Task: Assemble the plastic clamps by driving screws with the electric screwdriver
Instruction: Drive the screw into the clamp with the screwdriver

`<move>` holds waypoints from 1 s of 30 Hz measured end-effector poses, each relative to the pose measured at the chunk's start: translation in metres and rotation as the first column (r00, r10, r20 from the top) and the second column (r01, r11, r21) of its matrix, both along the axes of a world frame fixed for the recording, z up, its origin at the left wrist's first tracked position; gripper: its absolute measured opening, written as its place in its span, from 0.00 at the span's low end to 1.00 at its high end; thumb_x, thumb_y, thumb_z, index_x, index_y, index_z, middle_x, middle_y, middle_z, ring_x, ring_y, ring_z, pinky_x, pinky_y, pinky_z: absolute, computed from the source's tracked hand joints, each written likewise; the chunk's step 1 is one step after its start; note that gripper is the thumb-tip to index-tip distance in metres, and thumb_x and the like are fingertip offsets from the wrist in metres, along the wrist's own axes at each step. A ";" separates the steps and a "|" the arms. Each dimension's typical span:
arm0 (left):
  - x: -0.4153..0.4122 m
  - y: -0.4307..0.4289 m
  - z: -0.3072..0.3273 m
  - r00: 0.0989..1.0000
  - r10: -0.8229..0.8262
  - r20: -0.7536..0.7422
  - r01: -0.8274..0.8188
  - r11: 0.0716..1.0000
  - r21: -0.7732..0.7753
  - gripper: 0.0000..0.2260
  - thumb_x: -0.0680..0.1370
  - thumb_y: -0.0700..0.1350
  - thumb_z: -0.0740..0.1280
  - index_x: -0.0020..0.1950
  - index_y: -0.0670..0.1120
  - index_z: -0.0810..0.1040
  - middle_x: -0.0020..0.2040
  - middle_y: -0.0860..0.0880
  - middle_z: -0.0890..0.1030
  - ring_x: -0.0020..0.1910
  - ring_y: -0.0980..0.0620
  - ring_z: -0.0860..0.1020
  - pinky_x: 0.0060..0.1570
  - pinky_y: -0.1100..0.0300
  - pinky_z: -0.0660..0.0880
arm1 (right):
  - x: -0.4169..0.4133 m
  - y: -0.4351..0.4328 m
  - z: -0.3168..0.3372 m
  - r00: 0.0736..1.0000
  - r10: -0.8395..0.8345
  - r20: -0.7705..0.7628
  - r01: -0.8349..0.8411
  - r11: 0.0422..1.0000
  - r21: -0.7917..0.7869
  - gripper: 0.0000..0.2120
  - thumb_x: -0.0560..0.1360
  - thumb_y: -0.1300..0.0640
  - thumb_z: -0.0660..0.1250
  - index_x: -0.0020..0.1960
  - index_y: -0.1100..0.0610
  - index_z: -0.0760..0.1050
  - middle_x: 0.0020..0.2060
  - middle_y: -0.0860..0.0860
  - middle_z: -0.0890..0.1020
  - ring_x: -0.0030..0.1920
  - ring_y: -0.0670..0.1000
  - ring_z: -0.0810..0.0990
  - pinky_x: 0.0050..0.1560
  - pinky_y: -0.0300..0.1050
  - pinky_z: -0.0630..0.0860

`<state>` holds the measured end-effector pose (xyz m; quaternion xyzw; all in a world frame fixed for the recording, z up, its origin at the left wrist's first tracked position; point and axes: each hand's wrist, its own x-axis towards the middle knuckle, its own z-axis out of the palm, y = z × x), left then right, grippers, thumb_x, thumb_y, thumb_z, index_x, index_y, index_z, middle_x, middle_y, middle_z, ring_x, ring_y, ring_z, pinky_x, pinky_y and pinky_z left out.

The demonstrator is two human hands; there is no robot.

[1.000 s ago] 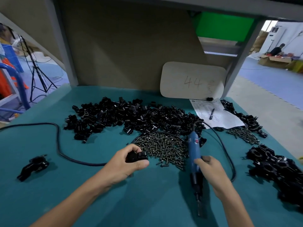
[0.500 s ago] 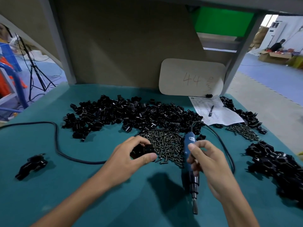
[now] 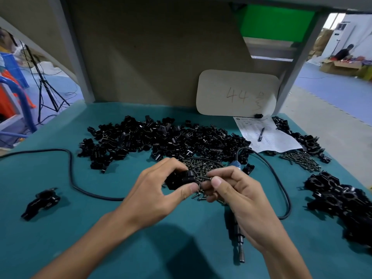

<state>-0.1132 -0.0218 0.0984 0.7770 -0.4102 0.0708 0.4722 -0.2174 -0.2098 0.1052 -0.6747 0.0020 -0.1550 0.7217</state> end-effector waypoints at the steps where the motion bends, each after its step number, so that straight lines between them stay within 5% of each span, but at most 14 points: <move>1: -0.001 0.000 0.001 1.000 -0.004 0.007 0.004 1.000 -0.007 0.10 0.77 0.60 0.70 0.51 0.56 0.77 0.46 0.56 0.79 0.47 0.52 0.79 0.44 0.67 0.72 | 0.000 0.001 0.001 1.000 -0.005 0.009 0.005 1.000 -0.023 0.07 0.76 0.56 0.68 0.52 0.54 0.83 0.45 0.57 0.87 0.45 0.49 0.85 0.46 0.40 0.81; 14: -0.002 0.003 0.006 0.999 -0.016 0.037 0.016 1.000 -0.001 0.10 0.76 0.60 0.70 0.52 0.56 0.77 0.47 0.55 0.77 0.47 0.51 0.78 0.46 0.63 0.72 | 0.005 0.006 0.005 0.999 0.025 0.032 -0.024 0.999 -0.025 0.08 0.78 0.57 0.69 0.54 0.52 0.85 0.47 0.56 0.87 0.47 0.50 0.85 0.47 0.41 0.80; 18: -0.002 0.002 0.007 0.999 -0.014 0.050 0.015 1.000 -0.010 0.09 0.76 0.58 0.71 0.51 0.57 0.77 0.46 0.55 0.76 0.47 0.51 0.77 0.45 0.66 0.71 | 0.007 0.006 0.005 1.000 0.015 0.010 -0.013 0.991 -0.134 0.06 0.78 0.53 0.71 0.53 0.49 0.85 0.48 0.53 0.87 0.47 0.49 0.84 0.48 0.41 0.80; 23: -0.003 0.000 0.006 0.996 -0.036 0.081 0.034 0.999 0.030 0.09 0.77 0.58 0.71 0.52 0.57 0.76 0.47 0.57 0.75 0.47 0.52 0.77 0.45 0.65 0.73 | 0.009 0.001 0.002 0.999 0.033 -0.042 -0.035 0.999 -0.039 0.08 0.75 0.53 0.70 0.50 0.52 0.85 0.40 0.50 0.85 0.41 0.47 0.81 0.45 0.39 0.79; 30: -0.005 -0.003 0.004 0.992 -0.043 0.116 0.036 0.997 0.062 0.10 0.77 0.59 0.70 0.53 0.56 0.76 0.47 0.57 0.74 0.46 0.54 0.76 0.45 0.60 0.74 | 0.009 0.000 0.003 0.998 -0.029 -0.061 -0.003 0.881 -0.473 0.13 0.80 0.42 0.62 0.43 0.48 0.76 0.33 0.45 0.76 0.35 0.51 0.75 0.38 0.51 0.75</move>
